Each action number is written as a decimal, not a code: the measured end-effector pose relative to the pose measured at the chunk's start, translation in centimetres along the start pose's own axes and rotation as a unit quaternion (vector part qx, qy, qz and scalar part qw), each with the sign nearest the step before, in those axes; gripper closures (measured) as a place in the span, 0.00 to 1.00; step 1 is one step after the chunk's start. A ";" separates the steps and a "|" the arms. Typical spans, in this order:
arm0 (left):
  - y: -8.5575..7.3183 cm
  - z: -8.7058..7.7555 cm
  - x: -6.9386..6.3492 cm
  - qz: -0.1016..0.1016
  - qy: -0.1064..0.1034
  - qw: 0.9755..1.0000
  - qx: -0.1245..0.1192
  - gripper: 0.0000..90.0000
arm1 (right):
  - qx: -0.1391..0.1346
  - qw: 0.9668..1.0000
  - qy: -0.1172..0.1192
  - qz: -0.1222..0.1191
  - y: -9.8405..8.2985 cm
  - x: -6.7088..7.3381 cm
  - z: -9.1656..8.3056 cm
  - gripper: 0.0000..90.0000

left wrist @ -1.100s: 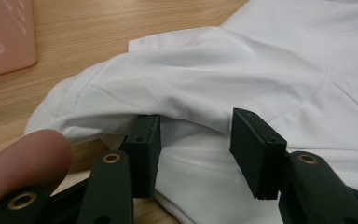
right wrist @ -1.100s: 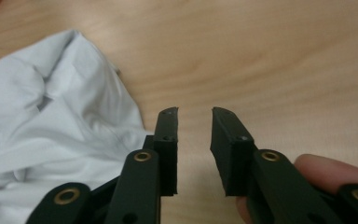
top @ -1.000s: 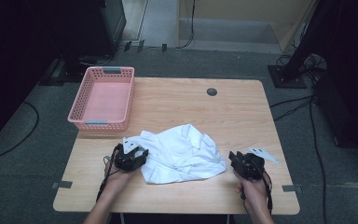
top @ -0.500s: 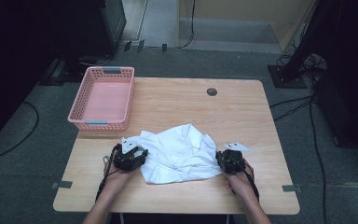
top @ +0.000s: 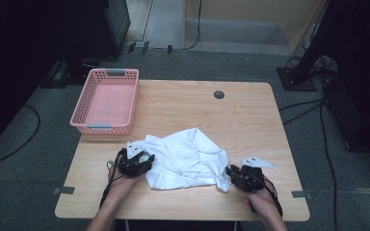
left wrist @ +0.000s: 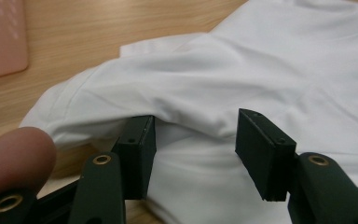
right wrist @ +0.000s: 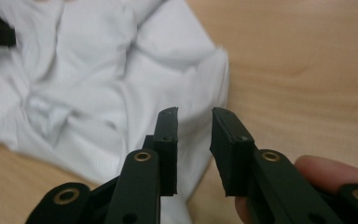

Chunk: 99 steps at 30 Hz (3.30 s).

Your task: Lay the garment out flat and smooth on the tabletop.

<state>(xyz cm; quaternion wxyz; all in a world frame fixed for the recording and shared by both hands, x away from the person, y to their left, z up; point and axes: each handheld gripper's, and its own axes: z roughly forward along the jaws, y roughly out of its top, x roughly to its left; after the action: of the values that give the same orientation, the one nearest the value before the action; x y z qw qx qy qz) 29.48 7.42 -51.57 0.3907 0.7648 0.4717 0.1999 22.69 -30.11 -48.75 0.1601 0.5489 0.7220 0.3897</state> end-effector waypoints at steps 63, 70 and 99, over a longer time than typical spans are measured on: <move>2.0 -0.6 3.3 -0.069 0.004 0.997 -0.040 0.92 | 0.052 0.983 0.034 -0.172 2.6 7.8 8.6 1.00; 2.0 -0.4 3.3 -0.071 0.003 0.997 -0.040 0.91 | 0.032 0.989 0.049 -0.132 2.8 6.7 7.5 0.83; 1.4 -0.3 4.0 -0.075 0.012 0.997 -0.033 0.90 | -0.001 0.993 0.039 -0.111 3.9 5.5 5.8 0.98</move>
<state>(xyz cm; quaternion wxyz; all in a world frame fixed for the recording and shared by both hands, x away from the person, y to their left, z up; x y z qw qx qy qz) 32.00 10.73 -50.50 0.4239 0.7116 0.5258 0.1939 27.24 -22.43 -48.51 0.1744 0.4496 0.7839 0.3911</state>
